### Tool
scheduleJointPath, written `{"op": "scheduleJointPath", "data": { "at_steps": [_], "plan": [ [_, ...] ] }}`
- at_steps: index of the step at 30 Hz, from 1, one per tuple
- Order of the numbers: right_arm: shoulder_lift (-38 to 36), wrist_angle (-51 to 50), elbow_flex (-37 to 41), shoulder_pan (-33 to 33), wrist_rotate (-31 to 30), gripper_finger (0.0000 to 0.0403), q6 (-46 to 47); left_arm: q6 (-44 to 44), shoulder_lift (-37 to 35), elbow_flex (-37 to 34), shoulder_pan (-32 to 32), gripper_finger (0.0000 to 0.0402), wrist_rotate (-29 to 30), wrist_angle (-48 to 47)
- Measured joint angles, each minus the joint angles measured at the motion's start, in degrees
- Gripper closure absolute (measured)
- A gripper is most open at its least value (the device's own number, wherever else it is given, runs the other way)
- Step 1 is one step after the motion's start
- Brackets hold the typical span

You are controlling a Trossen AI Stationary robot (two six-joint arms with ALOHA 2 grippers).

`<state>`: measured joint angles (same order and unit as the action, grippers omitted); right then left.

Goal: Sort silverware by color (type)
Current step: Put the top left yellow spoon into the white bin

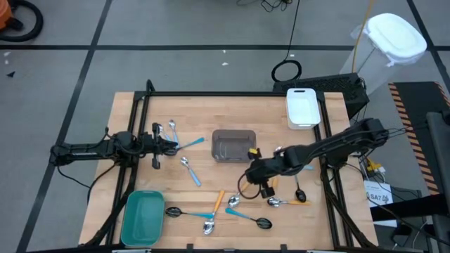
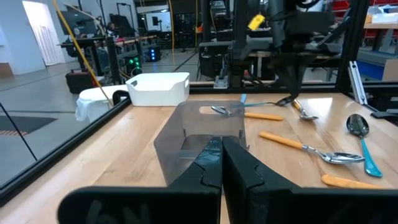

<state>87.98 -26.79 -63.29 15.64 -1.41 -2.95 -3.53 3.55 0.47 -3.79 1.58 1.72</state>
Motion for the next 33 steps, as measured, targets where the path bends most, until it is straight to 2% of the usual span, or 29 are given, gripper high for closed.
{"op": "scheduleJointPath", "data": {
  "at_steps": [8,21,24,33],
  "plan": [
    [4.81,-2.22,-3.26,0.94,-0.07,0.0402,-2.3,-1.0,0.0,0.0,0.0,0.0401,0.0,0.0],
    [10.24,-1.26,-3.54,0.94,-0.85,0.0401,-5.71,-2.25,-0.02,0.0,0.02,0.0401,-0.01,0.0],
    [11.38,-0.76,-3.54,0.94,-3.35,0.0389,-5.9,-2.41,-0.02,0.02,0.02,0.0401,-0.02,0.02],
    [13.2,1.52,-3.51,0.94,-3.29,0.0331,-5.96,-2.78,-0.01,0.02,0.01,0.0401,0.0,0.0]
  ]
}}
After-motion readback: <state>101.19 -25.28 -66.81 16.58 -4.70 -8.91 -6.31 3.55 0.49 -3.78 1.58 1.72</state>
